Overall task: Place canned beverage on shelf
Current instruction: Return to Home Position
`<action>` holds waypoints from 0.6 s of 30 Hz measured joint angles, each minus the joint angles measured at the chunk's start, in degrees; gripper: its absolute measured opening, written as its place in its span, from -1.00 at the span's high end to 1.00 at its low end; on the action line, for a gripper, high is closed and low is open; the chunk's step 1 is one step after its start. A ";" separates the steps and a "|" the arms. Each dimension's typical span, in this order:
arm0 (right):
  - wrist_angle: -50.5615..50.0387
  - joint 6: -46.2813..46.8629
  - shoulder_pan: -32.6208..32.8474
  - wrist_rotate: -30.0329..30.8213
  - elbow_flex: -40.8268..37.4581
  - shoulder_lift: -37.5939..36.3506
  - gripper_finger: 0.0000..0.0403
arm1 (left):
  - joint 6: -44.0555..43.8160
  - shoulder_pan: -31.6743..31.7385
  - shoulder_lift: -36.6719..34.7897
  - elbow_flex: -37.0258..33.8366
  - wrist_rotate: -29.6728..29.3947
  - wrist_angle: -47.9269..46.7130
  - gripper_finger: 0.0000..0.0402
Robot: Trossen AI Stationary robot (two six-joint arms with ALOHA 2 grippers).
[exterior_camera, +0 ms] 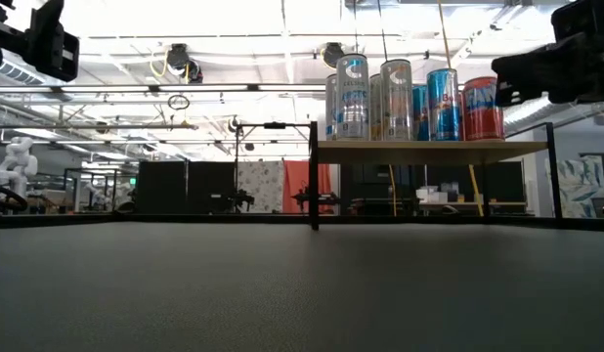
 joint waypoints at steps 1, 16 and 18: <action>0.00 0.00 0.17 -0.01 0.00 0.00 1.00 | 0.00 0.00 0.00 0.00 -0.44 -0.06 -0.66; 0.00 0.00 0.18 0.01 -0.02 0.00 1.00 | -0.01 0.02 0.00 0.00 -2.72 -0.12 -0.66; 0.00 0.00 0.18 0.01 -0.04 0.00 1.00 | -0.02 0.02 0.00 0.00 -2.74 -0.11 -0.66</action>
